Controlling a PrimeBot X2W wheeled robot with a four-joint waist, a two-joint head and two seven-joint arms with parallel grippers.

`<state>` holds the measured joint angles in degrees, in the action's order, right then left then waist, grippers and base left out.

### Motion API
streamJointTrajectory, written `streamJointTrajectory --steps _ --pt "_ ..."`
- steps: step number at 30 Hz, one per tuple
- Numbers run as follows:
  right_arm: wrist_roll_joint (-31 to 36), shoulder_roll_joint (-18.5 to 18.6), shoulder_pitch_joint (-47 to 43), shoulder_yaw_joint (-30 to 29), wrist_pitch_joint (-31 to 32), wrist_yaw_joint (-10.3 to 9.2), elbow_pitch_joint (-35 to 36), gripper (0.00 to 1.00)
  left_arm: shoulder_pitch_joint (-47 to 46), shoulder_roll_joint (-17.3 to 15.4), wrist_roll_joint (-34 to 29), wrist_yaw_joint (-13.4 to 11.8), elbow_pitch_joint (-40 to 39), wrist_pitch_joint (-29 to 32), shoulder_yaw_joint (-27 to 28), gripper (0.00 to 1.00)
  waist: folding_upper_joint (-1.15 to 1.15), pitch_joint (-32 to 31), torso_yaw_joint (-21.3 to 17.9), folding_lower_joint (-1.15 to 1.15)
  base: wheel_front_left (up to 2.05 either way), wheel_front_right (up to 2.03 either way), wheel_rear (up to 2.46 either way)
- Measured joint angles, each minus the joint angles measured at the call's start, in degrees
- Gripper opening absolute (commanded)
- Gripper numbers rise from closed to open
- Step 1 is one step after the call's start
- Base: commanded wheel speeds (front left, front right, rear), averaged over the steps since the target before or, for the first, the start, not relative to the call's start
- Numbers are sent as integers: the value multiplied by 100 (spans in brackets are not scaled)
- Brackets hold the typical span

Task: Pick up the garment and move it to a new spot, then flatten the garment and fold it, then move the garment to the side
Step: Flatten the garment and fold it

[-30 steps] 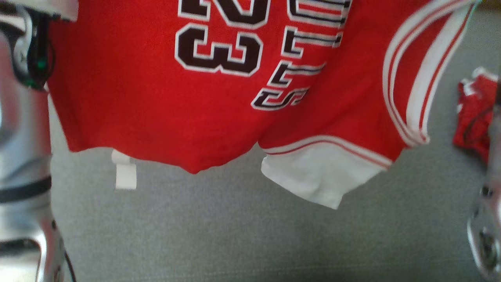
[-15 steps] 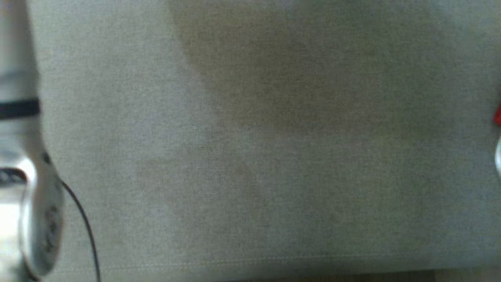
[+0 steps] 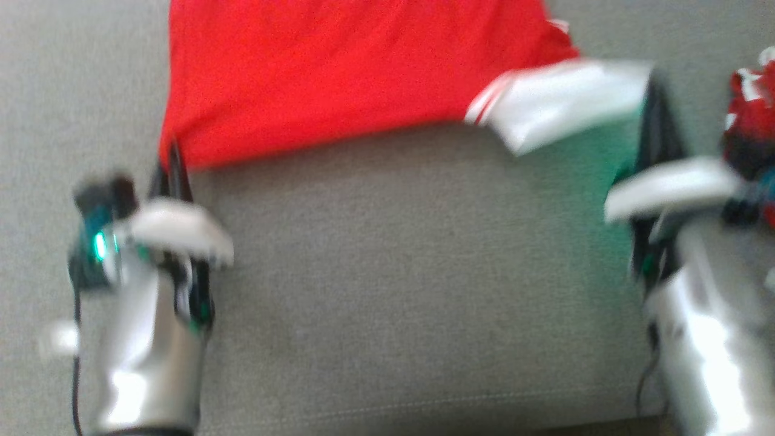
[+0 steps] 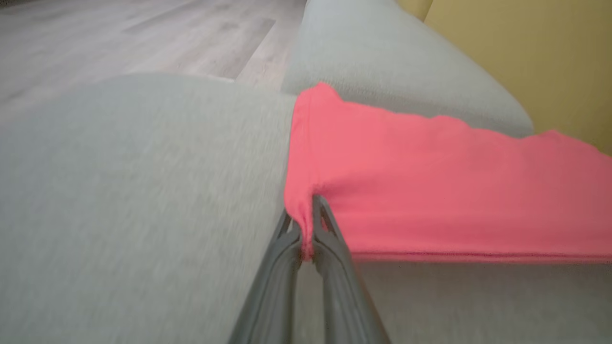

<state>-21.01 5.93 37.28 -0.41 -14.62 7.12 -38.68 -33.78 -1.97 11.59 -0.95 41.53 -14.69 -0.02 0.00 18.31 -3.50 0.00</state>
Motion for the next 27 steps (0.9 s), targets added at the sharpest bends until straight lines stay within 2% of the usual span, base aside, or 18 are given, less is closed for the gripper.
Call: streamJointTrajectory --steps 3,8,11,16,22,27 --pt "-377 -41 -1044 391 0 0 218 0 942 53 174 -5 -137 1 98 0 0 -300 -96 0 0 0 0" --pt "-637 -48 -1890 526 3 0 369 0 1704 48 639 -122 -453 2 -64 0 0 -734 -177 0 0 0 0" --pt "-840 -69 -2407 541 73 0 432 0 2167 44 769 -207 -605 3 -299 0 0 -1005 -190 0 0 0 0" --pt "-978 -137 -3234 582 268 0 730 0 2816 31 967 -382 -849 4 -350 0 0 -1396 -182 0 0 0 0" --pt "-1036 -122 -3816 417 509 0 1536 0 3220 27 916 -460 -1178 4 -457 0 0 -1543 -146 0 0 0 0" --pt "-1020 -103 -3643 213 734 0 2250 0 3131 19 792 -515 -1625 4 -491 0 0 -1367 -98 0 0 0 0"
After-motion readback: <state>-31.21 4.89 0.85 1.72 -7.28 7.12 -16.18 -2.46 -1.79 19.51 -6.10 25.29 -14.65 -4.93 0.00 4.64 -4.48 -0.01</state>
